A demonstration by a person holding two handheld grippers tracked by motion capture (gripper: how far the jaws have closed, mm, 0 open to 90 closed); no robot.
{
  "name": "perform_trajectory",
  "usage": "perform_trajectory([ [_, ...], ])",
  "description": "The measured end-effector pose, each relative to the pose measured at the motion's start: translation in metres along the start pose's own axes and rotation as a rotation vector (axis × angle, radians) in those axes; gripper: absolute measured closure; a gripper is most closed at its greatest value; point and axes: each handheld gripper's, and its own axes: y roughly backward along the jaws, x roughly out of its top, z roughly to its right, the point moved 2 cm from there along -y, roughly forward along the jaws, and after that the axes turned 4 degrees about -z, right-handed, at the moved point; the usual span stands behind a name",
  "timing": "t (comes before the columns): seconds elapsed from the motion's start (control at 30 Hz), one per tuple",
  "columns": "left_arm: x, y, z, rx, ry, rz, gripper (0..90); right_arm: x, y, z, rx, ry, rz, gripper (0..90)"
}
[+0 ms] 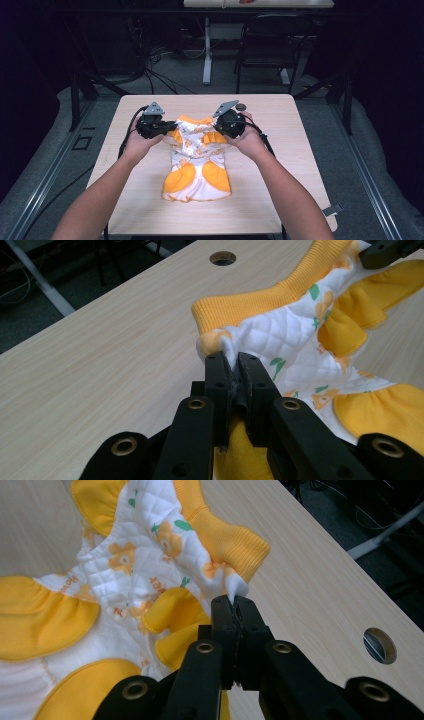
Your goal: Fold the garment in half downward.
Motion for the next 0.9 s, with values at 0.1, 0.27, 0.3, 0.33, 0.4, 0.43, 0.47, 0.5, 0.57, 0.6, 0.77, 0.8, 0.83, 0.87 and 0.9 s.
perform_trajectory([
  [0.1, -0.003, 0.004, 0.004, -0.012, -0.016, 0.000, 84.2, -0.002, 0.003, -0.004, 0.004, 0.016, 0.003, 88.5],
  [0.27, -0.009, 0.007, 0.011, -0.027, -0.030, -0.001, 84.2, -0.010, 0.004, -0.009, 0.015, 0.028, 0.002, 88.5],
  [0.3, -0.010, 0.007, 0.012, -0.031, -0.027, -0.005, 84.2, -0.012, 0.004, -0.011, 0.018, 0.030, 0.000, 88.5],
  [0.33, -0.012, 0.006, 0.013, -0.033, -0.031, -0.010, 84.2, -0.013, 0.004, -0.012, 0.016, 0.042, -0.008, 88.5],
  [0.4, -0.013, 0.006, 0.015, -0.029, -0.037, -0.015, 84.2, -0.015, 0.004, -0.014, 0.020, 0.049, -0.012, 88.5],
  [0.43, -0.013, 0.006, 0.015, -0.029, -0.039, -0.015, 84.2, -0.016, 0.003, -0.015, 0.023, 0.045, -0.009, 88.5],
  [0.47, -0.013, 0.005, 0.016, -0.029, -0.034, -0.008, 84.2, -0.017, 0.003, -0.015, 0.025, 0.050, -0.014, 88.5],
  [0.5, -0.014, 0.006, 0.017, -0.026, -0.037, -0.010, 84.2, -0.019, 0.003, -0.016, 0.024, 0.049, -0.016, 88.5],
  [0.57, -0.016, 0.005, 0.020, -0.031, -0.037, -0.011, 84.3, -0.021, 0.003, -0.018, 0.026, 0.047, -0.017, 88.5],
  [0.6, -0.017, 0.005, 0.021, -0.033, -0.042, -0.016, 84.2, -0.022, 0.003, -0.018, 0.025, 0.051, -0.019, 88.5],
  [0.77, -0.025, 0.007, 0.026, -0.041, -0.054, -0.024, 84.3, -0.026, 0.005, -0.024, 0.038, 0.072, -0.029, 88.4],
  [0.8, -0.026, 0.007, 0.028, -0.041, -0.056, -0.021, 84.3, -0.027, 0.005, -0.026, 0.036, 0.076, -0.026, 88.4],
  [0.83, -0.026, 0.007, 0.028, -0.041, -0.056, -0.021, 84.2, -0.027, 0.005, -0.026, 0.036, 0.076, -0.026, 88.4],
  [0.87, -0.028, 0.008, 0.030, -0.045, -0.057, -0.022, 84.2, -0.027, 0.006, -0.028, 0.041, 0.077, -0.023, 88.4],
  [0.9, -0.030, 0.009, 0.031, -0.045, -0.050, -0.024, 84.2, -0.028, 0.007, -0.030, 0.044, 0.078, -0.021, 88.4],
])
